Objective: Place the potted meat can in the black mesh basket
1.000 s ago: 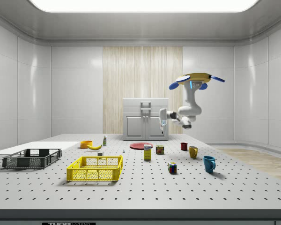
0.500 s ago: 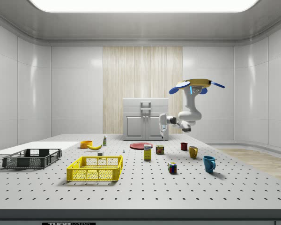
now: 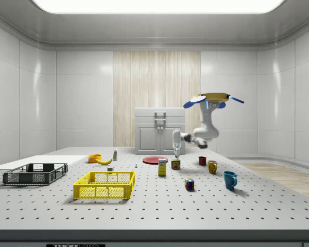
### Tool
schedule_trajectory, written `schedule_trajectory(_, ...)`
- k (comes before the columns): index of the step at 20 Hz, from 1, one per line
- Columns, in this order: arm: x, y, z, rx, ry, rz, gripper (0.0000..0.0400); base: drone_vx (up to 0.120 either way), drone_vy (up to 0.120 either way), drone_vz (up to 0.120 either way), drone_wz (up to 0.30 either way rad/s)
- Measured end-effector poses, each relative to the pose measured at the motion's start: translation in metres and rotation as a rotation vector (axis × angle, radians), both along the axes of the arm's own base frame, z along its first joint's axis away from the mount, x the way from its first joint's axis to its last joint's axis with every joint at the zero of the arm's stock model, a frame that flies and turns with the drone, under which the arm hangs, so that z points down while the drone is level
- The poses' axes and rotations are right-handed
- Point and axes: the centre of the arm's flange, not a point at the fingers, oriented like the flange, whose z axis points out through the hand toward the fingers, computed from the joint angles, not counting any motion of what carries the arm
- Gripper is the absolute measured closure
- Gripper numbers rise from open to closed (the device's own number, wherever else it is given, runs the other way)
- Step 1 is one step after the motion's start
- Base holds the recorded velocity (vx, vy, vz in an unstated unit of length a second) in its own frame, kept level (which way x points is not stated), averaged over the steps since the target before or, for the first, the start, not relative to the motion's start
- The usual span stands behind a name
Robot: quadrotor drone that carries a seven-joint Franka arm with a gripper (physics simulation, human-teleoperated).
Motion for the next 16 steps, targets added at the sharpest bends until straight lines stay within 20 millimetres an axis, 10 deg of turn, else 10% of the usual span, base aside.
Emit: schedule_trajectory(16,0.008,0.000,0.028,0.000,0.000,0.000,0.0042,0.000,0.000,-0.005,0.000)
